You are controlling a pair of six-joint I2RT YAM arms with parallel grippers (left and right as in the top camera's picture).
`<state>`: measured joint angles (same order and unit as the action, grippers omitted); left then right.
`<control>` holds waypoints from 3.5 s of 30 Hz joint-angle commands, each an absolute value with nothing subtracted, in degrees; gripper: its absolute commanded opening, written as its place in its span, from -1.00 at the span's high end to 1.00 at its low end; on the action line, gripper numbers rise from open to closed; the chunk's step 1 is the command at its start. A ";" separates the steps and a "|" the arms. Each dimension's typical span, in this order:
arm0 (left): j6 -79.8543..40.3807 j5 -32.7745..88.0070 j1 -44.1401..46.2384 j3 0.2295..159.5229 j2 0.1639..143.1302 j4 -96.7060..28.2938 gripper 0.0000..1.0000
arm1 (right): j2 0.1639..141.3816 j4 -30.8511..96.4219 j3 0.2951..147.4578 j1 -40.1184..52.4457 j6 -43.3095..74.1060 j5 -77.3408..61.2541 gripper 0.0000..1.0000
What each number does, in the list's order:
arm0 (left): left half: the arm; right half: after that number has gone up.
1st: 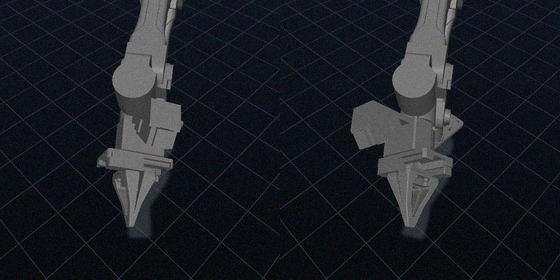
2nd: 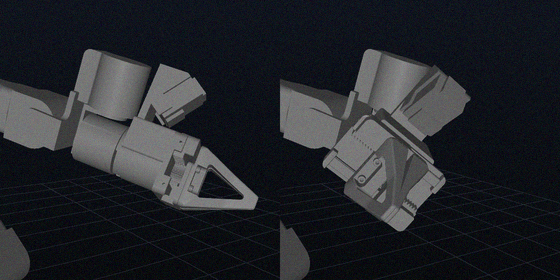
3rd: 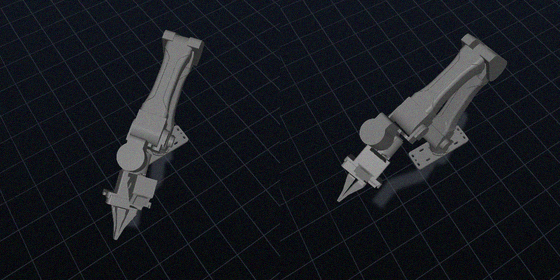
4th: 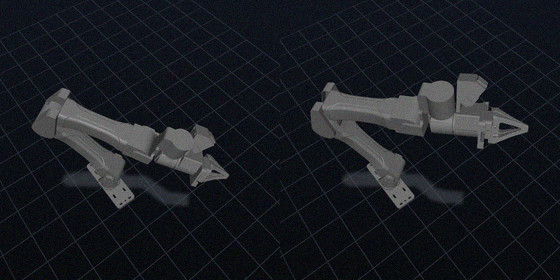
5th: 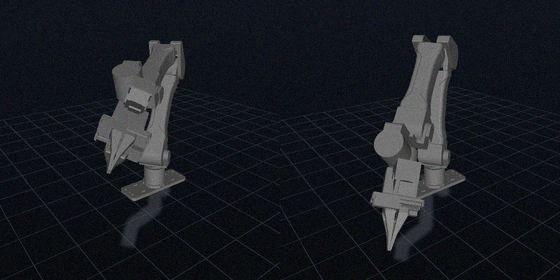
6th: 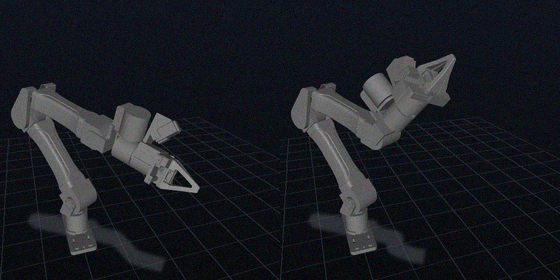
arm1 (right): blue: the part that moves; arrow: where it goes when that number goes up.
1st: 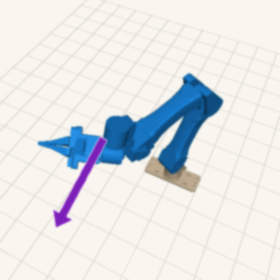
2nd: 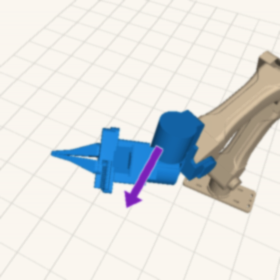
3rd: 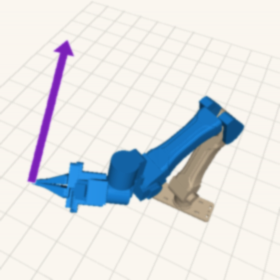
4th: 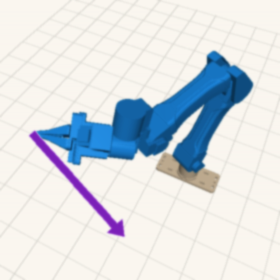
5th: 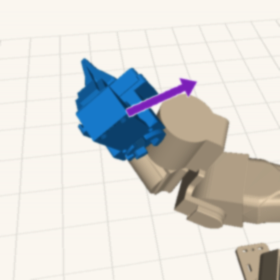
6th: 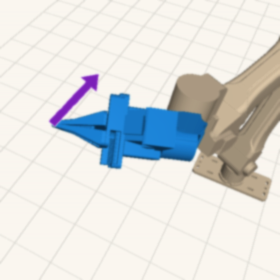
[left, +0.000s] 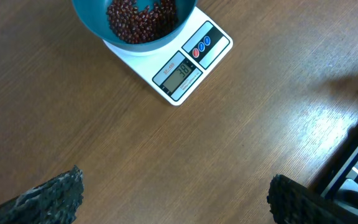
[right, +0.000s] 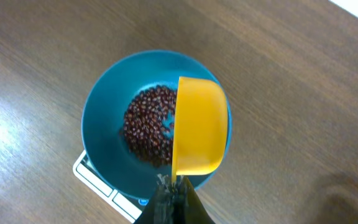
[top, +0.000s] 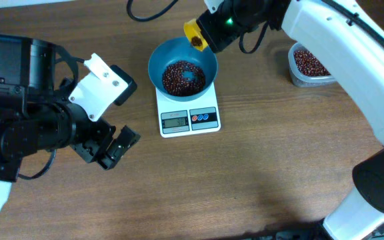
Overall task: Scoop item into bowl and weigh 50g on scale
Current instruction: 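Lift the filled scoop to the bowl and pour beans in, then dip the scoop into the bean tub again with the right gripper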
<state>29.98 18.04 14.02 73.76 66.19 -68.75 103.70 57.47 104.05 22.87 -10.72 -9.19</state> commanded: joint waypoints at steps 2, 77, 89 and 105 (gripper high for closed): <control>29.85 18.63 14.15 73.58 65.87 -68.64 -0.98 | 102.59 57.87 105.21 22.96 -10.90 -8.32 0.92; 29.87 18.63 14.15 73.58 65.87 -68.64 -0.97 | 114.87 67.79 98.80 -6.02 -16.05 6.28 0.92; 29.85 18.63 14.15 73.58 65.87 -68.66 -0.98 | 114.78 65.12 95.85 -8.12 -12.93 -1.08 0.92; 29.85 18.63 14.15 73.58 65.87 -68.64 -0.98 | 114.45 68.69 100.73 -30.22 -10.44 -29.67 0.92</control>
